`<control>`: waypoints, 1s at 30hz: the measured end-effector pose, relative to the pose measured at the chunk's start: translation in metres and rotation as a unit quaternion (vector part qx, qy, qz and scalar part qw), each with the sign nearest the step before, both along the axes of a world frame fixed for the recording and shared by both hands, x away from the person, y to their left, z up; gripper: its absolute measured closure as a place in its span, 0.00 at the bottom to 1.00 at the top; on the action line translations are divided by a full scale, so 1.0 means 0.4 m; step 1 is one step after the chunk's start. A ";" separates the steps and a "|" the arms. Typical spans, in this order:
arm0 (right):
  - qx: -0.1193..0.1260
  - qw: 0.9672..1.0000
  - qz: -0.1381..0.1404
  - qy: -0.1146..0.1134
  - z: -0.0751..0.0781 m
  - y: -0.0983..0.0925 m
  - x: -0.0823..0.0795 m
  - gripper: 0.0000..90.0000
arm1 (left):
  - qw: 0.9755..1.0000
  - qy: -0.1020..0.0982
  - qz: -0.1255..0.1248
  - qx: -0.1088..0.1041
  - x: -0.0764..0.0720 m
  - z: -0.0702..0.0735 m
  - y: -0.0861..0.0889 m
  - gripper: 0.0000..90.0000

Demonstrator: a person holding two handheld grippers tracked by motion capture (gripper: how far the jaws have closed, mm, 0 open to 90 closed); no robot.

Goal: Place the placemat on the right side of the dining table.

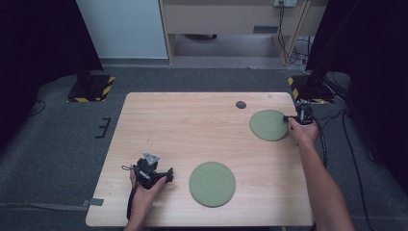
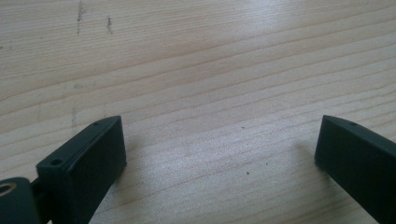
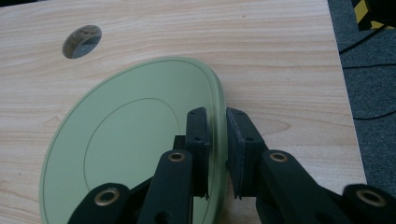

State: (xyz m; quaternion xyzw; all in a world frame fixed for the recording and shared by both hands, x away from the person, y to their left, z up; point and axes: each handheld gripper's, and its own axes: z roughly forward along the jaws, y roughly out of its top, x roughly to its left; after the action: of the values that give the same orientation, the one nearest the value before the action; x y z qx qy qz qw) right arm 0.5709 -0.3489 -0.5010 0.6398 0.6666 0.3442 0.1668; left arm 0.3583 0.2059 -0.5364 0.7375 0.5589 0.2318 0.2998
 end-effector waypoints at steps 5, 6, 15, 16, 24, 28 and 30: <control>0.002 1.000 -0.003 0.004 -0.012 -0.006 0.001 0.88 | 1.000 0.000 -0.002 0.000 0.000 0.000 -0.001 0.02; 0.003 1.000 -0.004 0.004 -0.013 -0.006 0.002 0.88 | 1.000 0.000 -0.002 0.000 0.000 0.000 -0.001 0.01; 0.004 1.000 -0.010 0.009 -0.024 -0.009 0.003 0.84 | 1.000 0.000 -0.002 0.000 0.000 0.000 -0.001 0.01; 0.003 1.000 -0.009 0.010 -0.026 -0.010 0.003 0.83 | 1.000 0.000 -0.002 0.000 0.000 0.000 -0.001 0.01; -0.001 1.000 -0.009 0.016 -0.032 -0.009 0.003 0.78 | 1.000 0.000 -0.002 0.000 0.000 0.000 -0.001 0.01; 0.001 1.000 -0.010 0.020 -0.036 -0.014 0.003 0.75 | 1.000 0.000 -0.004 0.000 0.000 0.000 -0.002 0.01; 0.001 1.000 -0.010 0.020 -0.037 -0.016 0.002 0.72 | 1.000 0.000 -0.004 0.000 0.000 0.000 -0.003 0.01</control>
State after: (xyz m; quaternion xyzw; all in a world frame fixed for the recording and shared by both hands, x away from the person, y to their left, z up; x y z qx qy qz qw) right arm 0.5717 -0.3553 -0.5157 0.6535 0.6627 0.3307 0.1562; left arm 0.3581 0.2048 -0.5365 0.7396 0.5562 0.2308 0.3006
